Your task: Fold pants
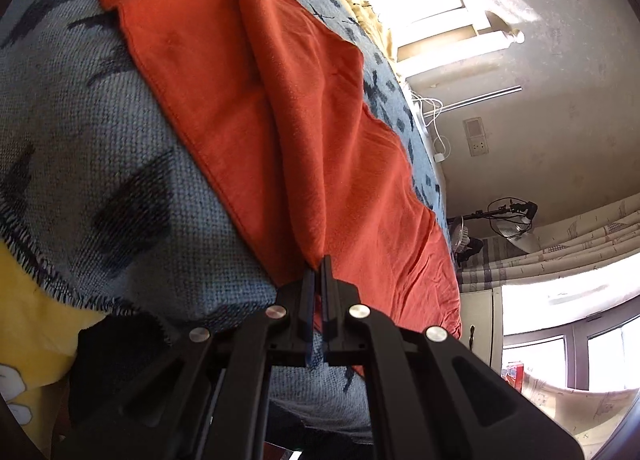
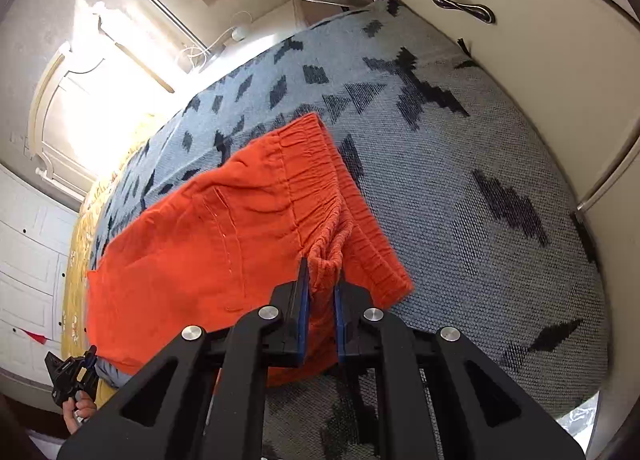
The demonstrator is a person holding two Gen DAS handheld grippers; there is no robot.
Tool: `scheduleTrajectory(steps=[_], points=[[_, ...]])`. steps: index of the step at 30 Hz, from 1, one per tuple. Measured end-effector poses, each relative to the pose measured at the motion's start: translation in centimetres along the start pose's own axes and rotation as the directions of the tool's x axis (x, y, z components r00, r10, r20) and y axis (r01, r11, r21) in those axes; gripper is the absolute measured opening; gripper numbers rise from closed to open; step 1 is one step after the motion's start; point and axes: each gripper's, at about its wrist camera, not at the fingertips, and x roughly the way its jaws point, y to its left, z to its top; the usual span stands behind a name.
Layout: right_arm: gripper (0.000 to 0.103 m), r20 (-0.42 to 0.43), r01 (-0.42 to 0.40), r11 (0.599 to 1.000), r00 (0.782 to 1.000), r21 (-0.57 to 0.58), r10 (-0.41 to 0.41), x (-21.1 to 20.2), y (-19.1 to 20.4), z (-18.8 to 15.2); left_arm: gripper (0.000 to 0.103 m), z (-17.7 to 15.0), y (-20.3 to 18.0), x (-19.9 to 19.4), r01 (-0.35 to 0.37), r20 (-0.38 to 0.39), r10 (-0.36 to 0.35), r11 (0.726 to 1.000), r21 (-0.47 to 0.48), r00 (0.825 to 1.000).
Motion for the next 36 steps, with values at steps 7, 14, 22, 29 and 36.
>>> scheduleTrajectory(steps=[7, 14, 22, 29, 36], points=[[0.01, 0.011, 0.046, 0.999, 0.999, -0.017, -0.046, 0.8, -0.5, -0.8, 0.002, 0.1, -0.1, 0.7, 0.004, 0.005, -0.004, 1.0, 0.022, 1.0], [0.01, 0.032, 0.171, 0.978, 0.985, -0.116, -0.169, 1.4, 1.0, -1.6, 0.026, 2.3, 2.0, 0.3, 0.157, 0.048, -0.154, 0.986, -0.063, 0.987], [0.01, 0.035, 0.197, 0.974, 0.98, -0.116, -0.194, 1.6, 1.2, -1.7, 0.046, 4.7, -2.4, 1.8, -0.071, -0.076, 0.073, 0.997, 0.021, 0.994], [0.01, 0.036, 0.166, 0.982, 0.986, -0.093, -0.163, 1.4, 0.7, -1.9, 0.052, 4.8, -5.5, 0.9, -0.181, -0.002, 0.182, 0.976, 0.118, 0.983], [0.011, 0.032, 0.153, 0.983, 0.988, -0.105, -0.15, 1.6, 0.7, -1.6, 0.048, 7.8, -10.9, 5.8, -0.461, 0.209, 0.412, 0.811, 0.359, 0.887]])
